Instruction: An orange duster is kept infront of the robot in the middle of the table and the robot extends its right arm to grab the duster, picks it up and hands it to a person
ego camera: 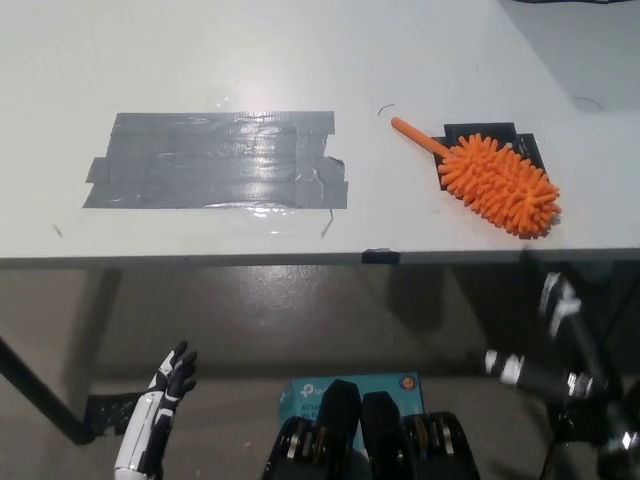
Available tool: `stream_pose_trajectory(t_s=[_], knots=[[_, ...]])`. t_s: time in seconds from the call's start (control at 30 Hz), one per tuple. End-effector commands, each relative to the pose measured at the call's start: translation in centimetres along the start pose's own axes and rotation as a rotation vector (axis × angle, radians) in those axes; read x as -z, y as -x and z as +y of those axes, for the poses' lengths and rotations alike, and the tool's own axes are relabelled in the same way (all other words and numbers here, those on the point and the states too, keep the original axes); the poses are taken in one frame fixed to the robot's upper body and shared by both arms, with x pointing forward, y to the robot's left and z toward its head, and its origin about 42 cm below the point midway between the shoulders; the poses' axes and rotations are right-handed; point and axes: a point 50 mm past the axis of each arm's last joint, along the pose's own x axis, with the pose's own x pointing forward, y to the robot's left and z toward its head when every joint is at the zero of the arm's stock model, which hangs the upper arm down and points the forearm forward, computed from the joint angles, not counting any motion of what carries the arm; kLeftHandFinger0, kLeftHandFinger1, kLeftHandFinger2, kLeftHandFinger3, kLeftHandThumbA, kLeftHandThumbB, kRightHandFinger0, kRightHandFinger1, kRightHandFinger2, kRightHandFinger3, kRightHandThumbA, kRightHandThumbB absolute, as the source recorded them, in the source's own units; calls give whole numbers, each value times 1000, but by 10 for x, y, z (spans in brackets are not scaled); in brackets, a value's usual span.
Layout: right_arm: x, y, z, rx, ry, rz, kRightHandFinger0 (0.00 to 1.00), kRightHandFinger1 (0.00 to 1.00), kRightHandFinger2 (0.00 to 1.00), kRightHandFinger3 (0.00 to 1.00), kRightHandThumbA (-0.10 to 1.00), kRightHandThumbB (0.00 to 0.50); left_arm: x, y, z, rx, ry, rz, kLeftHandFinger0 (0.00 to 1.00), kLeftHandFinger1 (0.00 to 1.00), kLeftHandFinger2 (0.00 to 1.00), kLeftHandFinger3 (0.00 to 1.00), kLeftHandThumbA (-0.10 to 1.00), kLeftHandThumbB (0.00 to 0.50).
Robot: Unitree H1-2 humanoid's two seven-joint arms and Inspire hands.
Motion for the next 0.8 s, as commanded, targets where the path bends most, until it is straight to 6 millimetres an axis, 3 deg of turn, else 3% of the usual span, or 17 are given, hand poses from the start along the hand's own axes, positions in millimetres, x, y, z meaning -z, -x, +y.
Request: stream_pose_trajectory(t_s=[0.0,0.13,0.17,0.27,0.37,0.43,0.53,0.77], knots=[[-58,-60,-37,135,240,-42,1000,1000,1000,1000,874,270,-6,-2,1,16,-25,-58,1000,1000,1000,1000,942,142],[-71,-102,-57,137,332,19,1000,1000,1000,1000,959,330,-7,-3,0,18,-29,-63,1000,1000,1000,1000,942,160],[-76,-117,-60,130,364,29,1000,1000,1000,1000,944,321,-7,-4,0,17,-30,-63,1000,1000,1000,1000,944,165],[-84,-142,-66,115,423,55,1000,1000,1000,1000,925,353,-9,-7,-1,16,-29,-67,1000,1000,1000,1000,946,175],[-89,-163,-72,94,482,103,1000,1000,1000,1000,926,353,-10,-8,-3,22,-44,-66,1000,1000,1000,1000,953,174],[-86,-179,-74,90,551,163,1000,1000,1000,1000,926,393,-10,-9,-3,26,-42,-69,1000,1000,1000,1000,948,169],[-82,-198,-73,91,616,244,1000,1000,1000,1000,925,399,-11,-10,-3,29,-47,-71,1000,1000,1000,1000,948,161],[-67,-229,-65,-5,570,384,1000,1000,1000,1000,903,451,-14,-14,-3,34,-51,-70,1000,1000,1000,1000,924,158]])
